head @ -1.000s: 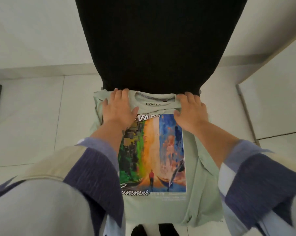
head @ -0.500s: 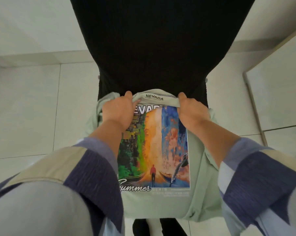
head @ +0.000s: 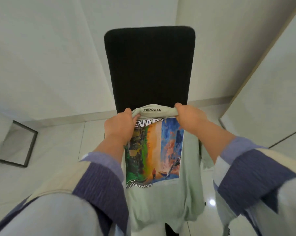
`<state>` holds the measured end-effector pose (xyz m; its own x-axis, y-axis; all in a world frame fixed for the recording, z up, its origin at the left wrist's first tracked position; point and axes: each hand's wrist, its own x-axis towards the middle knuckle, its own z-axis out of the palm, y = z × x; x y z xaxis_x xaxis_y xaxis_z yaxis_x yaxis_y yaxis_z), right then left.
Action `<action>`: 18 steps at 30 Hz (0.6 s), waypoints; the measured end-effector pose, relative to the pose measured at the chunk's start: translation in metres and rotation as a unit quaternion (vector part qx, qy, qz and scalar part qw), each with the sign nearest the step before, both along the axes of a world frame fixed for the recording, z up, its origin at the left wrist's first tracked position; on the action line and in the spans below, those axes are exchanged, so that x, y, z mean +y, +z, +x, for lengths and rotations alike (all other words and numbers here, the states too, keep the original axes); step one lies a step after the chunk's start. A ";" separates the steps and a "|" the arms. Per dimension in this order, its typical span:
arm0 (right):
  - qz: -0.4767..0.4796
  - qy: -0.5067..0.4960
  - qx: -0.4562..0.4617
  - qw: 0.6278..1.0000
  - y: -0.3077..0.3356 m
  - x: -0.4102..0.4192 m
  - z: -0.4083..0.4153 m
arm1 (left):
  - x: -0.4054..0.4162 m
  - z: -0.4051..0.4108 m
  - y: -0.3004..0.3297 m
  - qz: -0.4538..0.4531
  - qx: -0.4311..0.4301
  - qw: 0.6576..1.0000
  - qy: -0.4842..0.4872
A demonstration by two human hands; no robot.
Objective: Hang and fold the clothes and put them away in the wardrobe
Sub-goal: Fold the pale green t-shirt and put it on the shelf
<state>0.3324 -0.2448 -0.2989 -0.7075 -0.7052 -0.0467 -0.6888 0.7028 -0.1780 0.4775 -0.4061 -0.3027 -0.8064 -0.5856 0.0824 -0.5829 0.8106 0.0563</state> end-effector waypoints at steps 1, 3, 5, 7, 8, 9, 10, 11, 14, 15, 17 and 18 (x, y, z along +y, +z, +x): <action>-0.014 -0.002 0.003 1.000 0.020 0.005 0.005 | 0.004 0.005 0.021 -0.011 0.013 1.000 -0.002; -0.042 -0.007 0.010 0.999 0.064 0.015 0.012 | 0.013 0.015 0.066 -0.028 0.043 0.999 -0.004; -0.066 -0.005 0.013 0.998 0.106 0.025 0.020 | 0.023 0.027 0.105 -0.037 0.071 0.997 -0.002; -0.093 0.001 0.007 0.996 0.144 0.031 0.026 | 0.031 0.038 0.139 -0.052 0.092 0.994 0.002; -0.107 0.002 0.001 0.994 0.162 0.033 0.028 | 0.034 0.043 0.155 -0.058 0.106 0.993 0.004; -0.122 0.006 -0.004 0.992 0.181 0.034 0.029 | 0.036 0.046 0.171 -0.062 0.124 0.990 0.006; -0.142 0.007 -0.012 0.990 0.196 0.037 0.031 | 0.039 0.049 0.183 -0.065 0.142 0.988 0.006; -0.167 0.014 -0.012 0.986 0.218 0.044 0.034 | 0.045 0.054 0.203 -0.077 0.165 0.983 0.007; -0.212 0.006 -0.036 0.977 0.253 0.049 0.034 | 0.046 0.053 0.236 -0.093 0.199 0.976 0.003; -0.223 -0.002 -0.051 0.973 0.261 0.051 0.034 | 0.044 0.052 0.241 -0.105 0.203 0.973 -0.002; -0.256 -0.003 -0.084 0.963 0.275 0.061 0.031 | 0.050 0.049 0.254 -0.116 0.213 0.970 -0.002; -0.276 0.004 -0.107 0.955 0.280 0.067 0.028 | 0.055 0.048 0.259 -0.109 0.223 0.969 0.004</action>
<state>0.3601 -0.1780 -0.0188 -0.7180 -0.6694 0.1908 -0.6003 0.4568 -0.6565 0.5252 -0.3516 -0.0434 -0.6575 -0.5216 0.5437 -0.5468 0.8268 0.1320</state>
